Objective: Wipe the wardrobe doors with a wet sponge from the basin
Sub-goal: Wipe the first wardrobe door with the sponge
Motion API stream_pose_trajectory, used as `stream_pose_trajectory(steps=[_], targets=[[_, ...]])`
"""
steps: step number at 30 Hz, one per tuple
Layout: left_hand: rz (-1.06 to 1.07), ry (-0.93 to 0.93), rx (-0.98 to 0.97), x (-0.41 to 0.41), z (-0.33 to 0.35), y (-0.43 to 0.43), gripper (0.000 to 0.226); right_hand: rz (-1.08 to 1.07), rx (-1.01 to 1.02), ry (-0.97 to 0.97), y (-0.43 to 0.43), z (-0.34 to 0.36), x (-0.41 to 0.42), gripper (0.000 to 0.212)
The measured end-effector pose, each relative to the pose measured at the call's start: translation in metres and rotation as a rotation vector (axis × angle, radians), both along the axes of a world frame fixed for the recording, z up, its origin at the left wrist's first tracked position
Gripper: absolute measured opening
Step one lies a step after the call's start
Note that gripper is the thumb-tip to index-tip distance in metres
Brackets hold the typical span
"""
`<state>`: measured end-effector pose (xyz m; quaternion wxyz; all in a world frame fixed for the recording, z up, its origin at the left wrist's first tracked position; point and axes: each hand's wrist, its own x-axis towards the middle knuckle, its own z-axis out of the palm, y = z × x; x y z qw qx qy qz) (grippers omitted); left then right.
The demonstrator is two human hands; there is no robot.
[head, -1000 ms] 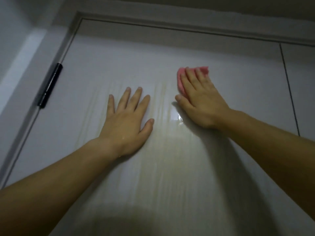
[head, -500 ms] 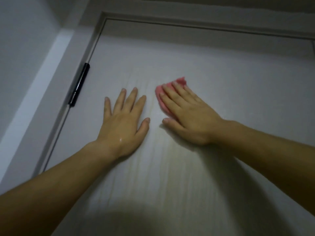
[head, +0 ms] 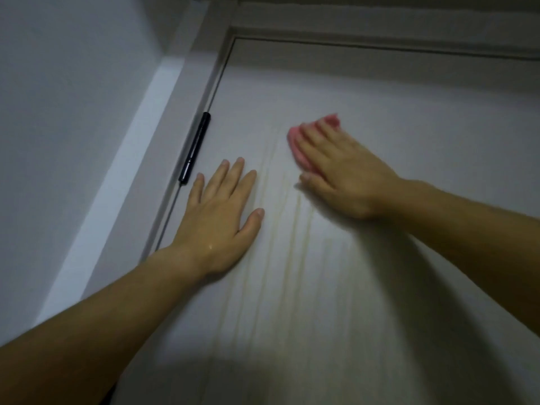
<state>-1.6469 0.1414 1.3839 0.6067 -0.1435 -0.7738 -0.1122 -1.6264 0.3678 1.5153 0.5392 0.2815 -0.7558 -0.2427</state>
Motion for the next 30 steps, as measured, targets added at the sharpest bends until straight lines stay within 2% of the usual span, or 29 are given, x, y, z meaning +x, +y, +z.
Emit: stream_pose_trajectory(steps=[3,8,10,12,14,17,19,24,26,28,30], targets=[[-0.033,0.036,0.033,-0.002,-0.003,-0.006,0.074,0.013,-0.148,0.0,-0.023,0.015,-0.004,0.076],[-0.003,0.054,0.087,-0.011,-0.028,-0.026,0.073,0.052,0.159,-0.03,-0.049,-0.018,-0.01,0.075],[-0.001,0.062,0.077,-0.012,-0.035,-0.032,0.073,0.045,0.102,-0.001,-0.059,0.006,-0.012,0.076],[0.0,0.064,0.083,-0.013,-0.04,-0.035,0.072,0.036,-0.048,0.009,-0.071,0.029,-0.013,0.077],[-0.014,0.064,0.088,-0.014,-0.045,-0.038,0.071,0.041,-0.085,-0.014,-0.088,0.024,-0.015,0.073],[-0.058,0.041,0.104,-0.013,-0.057,-0.04,0.071,0.079,0.158,-0.021,-0.103,-0.023,-0.016,0.071],[-0.074,0.028,0.123,-0.013,-0.067,-0.041,0.071,0.087,0.229,-0.04,-0.103,-0.029,-0.015,0.069],[-0.125,0.028,0.144,-0.012,-0.077,-0.041,0.071,0.069,-0.028,-0.028,-0.119,-0.004,-0.018,0.072],[-0.149,0.018,0.154,-0.011,-0.084,-0.041,0.07,0.092,0.062,-0.014,-0.125,-0.028,-0.02,0.075],[-0.148,0.002,0.152,-0.01,-0.095,-0.041,0.069,0.104,0.255,-0.031,-0.12,-0.056,-0.02,0.076],[-0.138,-0.007,0.147,-0.01,-0.104,-0.041,0.07,0.091,0.333,-0.037,-0.111,-0.06,-0.02,0.075]])
